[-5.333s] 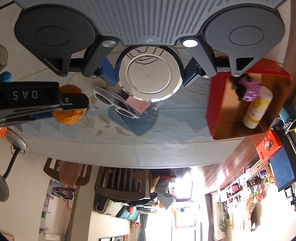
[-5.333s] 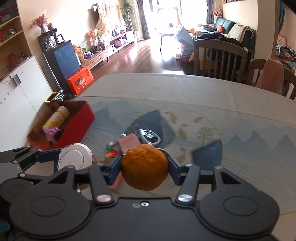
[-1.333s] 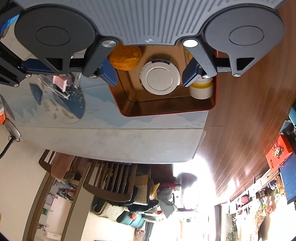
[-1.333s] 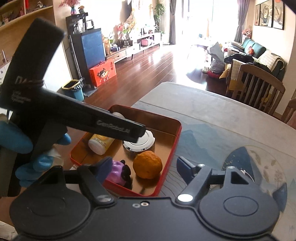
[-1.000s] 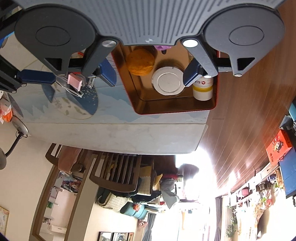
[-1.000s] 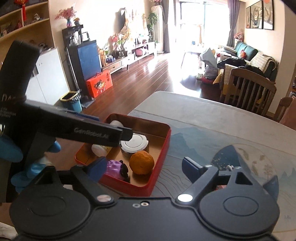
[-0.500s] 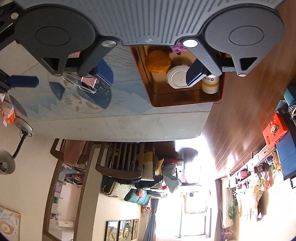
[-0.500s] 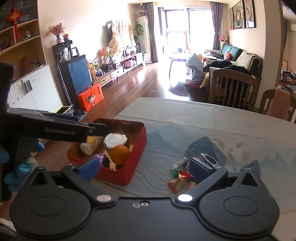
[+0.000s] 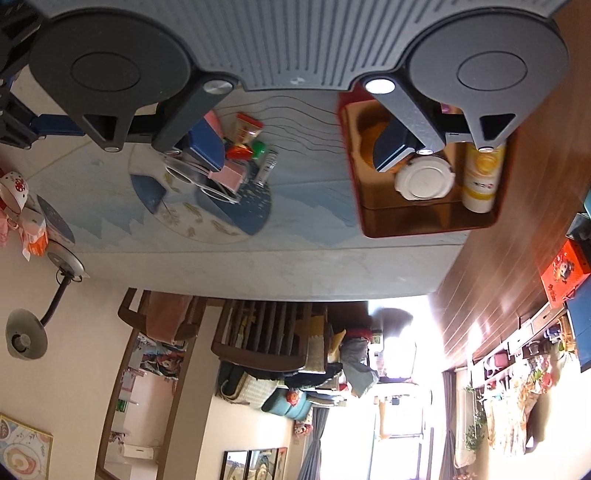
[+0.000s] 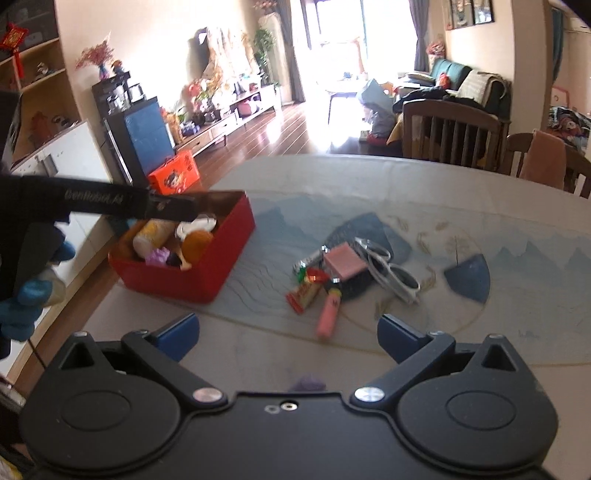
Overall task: Organize rigid objects
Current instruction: 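Lift both open tools out of the red tin, then move the open right tool down around the purple block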
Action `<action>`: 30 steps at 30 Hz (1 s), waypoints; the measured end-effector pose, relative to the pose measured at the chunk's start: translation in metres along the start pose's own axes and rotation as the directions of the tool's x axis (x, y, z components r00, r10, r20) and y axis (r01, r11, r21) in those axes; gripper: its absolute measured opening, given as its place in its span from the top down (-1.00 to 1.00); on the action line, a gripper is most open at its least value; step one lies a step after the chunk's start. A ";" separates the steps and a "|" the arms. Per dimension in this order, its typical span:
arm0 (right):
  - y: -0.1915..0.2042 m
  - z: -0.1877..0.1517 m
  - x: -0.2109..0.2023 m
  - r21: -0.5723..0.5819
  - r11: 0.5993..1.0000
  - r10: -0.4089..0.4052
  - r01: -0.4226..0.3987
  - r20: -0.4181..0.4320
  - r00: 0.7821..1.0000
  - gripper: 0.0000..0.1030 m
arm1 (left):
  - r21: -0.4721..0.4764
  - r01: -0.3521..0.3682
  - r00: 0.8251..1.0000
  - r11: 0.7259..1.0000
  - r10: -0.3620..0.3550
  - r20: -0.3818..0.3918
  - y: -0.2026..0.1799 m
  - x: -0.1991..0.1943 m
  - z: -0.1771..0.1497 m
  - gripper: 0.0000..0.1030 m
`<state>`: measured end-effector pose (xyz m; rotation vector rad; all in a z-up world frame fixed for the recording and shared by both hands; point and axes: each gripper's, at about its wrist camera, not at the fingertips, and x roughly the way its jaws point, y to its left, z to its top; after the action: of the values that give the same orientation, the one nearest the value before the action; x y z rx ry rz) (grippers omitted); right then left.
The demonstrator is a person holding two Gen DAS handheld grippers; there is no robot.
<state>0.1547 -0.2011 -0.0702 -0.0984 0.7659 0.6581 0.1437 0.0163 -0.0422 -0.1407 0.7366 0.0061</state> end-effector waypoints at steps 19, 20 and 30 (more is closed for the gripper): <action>-0.018 -0.038 0.057 -0.242 0.959 0.100 -0.150 -0.205 0.974 -0.84 | 0.018 0.001 0.984 1.000 0.002 -0.179 -0.076 0.083 -0.028 -0.70; -0.019 -0.039 0.060 -0.250 0.956 0.104 -0.156 -0.211 0.972 -0.79 | 0.024 0.002 0.982 1.000 0.003 -0.190 -0.081 0.088 -0.029 -0.70; -0.022 -0.049 0.071 -0.320 0.920 0.154 -0.226 -0.236 0.960 -0.51 | 0.024 0.006 0.965 1.000 0.001 -0.262 -0.108 0.122 -0.039 -0.69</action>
<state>0.1753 -0.1976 -0.1563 -0.4229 0.8604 0.9776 0.2140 -0.1007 -0.1389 -0.1198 1.0009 -0.0245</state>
